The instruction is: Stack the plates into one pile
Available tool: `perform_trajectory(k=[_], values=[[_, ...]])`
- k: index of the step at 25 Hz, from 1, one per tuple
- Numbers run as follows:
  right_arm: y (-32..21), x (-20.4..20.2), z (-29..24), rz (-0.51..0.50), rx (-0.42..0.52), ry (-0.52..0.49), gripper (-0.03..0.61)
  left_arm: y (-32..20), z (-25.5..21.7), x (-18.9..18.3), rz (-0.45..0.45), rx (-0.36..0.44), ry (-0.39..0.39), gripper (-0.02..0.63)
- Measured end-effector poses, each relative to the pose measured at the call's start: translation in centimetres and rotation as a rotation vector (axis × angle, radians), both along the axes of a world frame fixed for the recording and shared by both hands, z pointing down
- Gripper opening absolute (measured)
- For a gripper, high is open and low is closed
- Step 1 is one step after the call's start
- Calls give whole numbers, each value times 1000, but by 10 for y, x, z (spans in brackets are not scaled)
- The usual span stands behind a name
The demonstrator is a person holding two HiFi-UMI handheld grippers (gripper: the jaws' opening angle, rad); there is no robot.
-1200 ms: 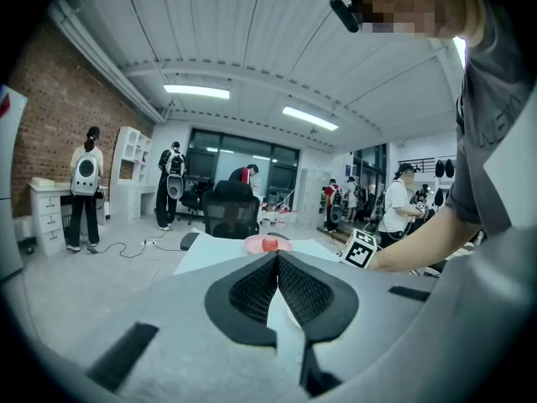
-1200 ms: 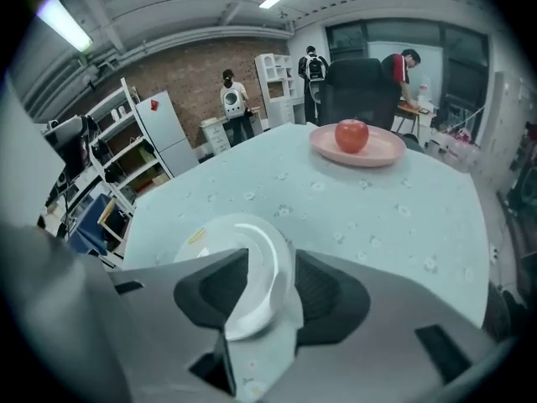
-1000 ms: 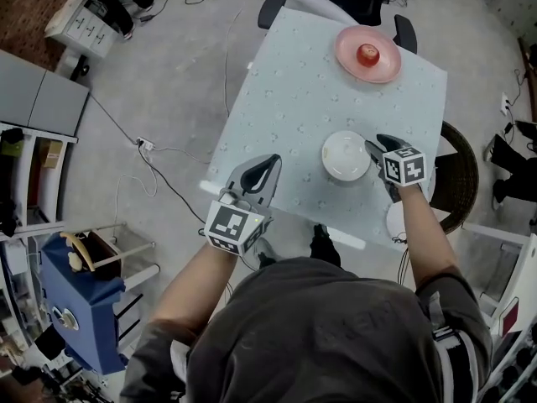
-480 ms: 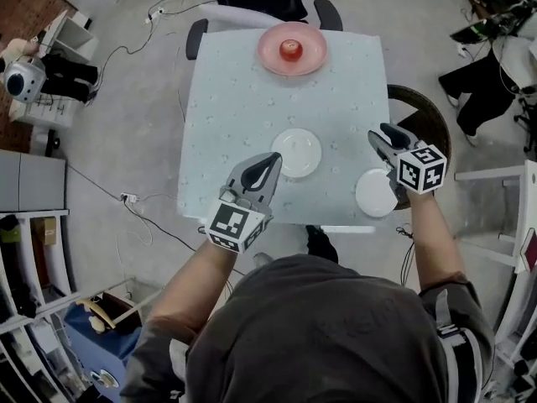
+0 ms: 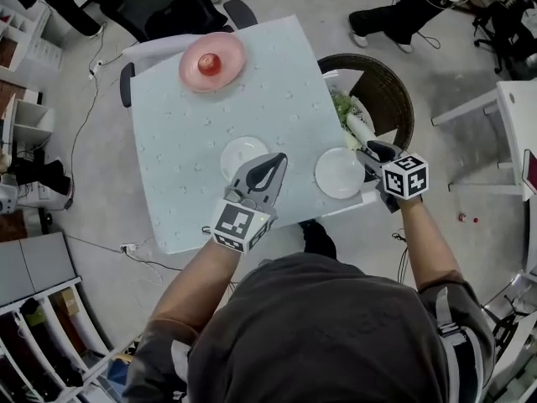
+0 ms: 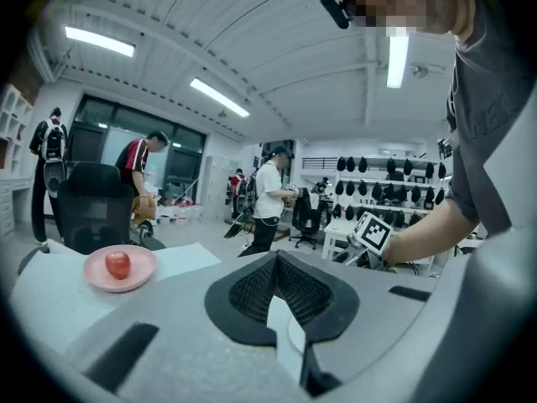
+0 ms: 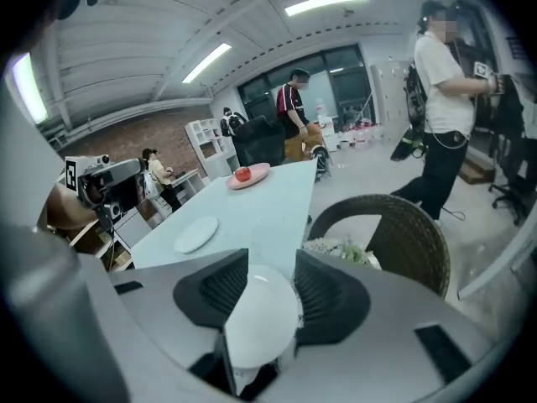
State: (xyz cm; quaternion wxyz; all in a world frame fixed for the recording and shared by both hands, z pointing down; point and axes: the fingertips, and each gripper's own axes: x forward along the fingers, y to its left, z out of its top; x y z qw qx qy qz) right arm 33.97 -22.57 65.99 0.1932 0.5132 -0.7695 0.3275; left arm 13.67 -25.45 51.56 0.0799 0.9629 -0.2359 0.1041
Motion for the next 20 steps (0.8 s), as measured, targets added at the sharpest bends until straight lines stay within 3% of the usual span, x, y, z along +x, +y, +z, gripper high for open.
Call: perform_trajectory(k=[11, 13, 20], values=[[42, 3, 94, 62, -211, -190, 166, 12, 36, 59, 116, -66, -13, 6], [47, -2, 101, 52, -239, -206, 121, 15, 40, 60, 127, -77, -14, 6], [42, -1, 75, 16, -203, -168, 57, 14, 39, 45, 97, -73, -10, 6]])
